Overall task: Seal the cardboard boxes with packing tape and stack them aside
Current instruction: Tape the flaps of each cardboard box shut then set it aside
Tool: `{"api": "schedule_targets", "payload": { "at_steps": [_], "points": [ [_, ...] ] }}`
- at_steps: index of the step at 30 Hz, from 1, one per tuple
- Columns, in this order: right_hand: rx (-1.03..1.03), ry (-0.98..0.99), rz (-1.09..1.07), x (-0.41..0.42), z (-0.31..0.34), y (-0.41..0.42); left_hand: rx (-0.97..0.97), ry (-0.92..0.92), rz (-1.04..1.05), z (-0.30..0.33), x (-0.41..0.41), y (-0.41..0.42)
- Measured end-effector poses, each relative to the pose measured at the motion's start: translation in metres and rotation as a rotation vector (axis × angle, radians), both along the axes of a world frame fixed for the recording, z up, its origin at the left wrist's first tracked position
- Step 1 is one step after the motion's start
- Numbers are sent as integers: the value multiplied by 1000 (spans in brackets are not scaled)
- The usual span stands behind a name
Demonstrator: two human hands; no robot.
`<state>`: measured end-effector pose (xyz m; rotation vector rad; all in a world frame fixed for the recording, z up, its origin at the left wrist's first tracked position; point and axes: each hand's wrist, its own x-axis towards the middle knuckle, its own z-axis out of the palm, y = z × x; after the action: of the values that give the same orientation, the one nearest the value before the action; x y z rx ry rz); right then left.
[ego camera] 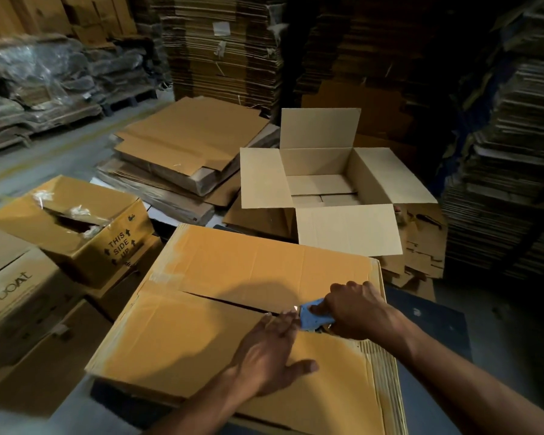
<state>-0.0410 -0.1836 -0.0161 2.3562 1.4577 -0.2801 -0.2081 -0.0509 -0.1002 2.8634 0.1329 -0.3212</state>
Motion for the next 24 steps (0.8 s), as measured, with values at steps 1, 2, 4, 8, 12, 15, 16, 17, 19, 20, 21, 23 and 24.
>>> {"api": "schedule_targets", "payload": {
  "at_steps": [1,2,4,8,12,15,16,17,19,20,21,23,24],
  "points": [
    [0,-1,-1,0,-1,-1,30,-50,26,-1,-5,9],
    [-3,3,-5,1,0,-2,70,-92,72,-3,-13,23],
    [-9,12,-3,1,2,-3,165,-108,231,-5,-37,60],
    [0,13,14,-1,4,-5,277,104,410,0,-66,101],
    [-1,63,25,-1,2,-4,221,77,339,7,-43,65],
    [3,63,35,0,3,-2,131,38,134,6,-16,26],
    [-3,60,29,-1,4,-2,107,54,112,5,-9,15],
    [-13,58,14,-2,5,-3,99,71,114,4,-4,7],
    [-34,64,-22,-4,8,-6,116,87,140,1,0,2],
    [-43,75,-28,-4,11,-8,129,92,143,1,-1,3],
    [-47,90,-27,-4,15,-9,141,98,136,1,-2,5],
    [-59,113,-31,-2,26,-14,147,109,114,0,-6,7],
    [-64,113,-39,-1,32,-17,139,110,111,-1,-8,7]
  ]
}}
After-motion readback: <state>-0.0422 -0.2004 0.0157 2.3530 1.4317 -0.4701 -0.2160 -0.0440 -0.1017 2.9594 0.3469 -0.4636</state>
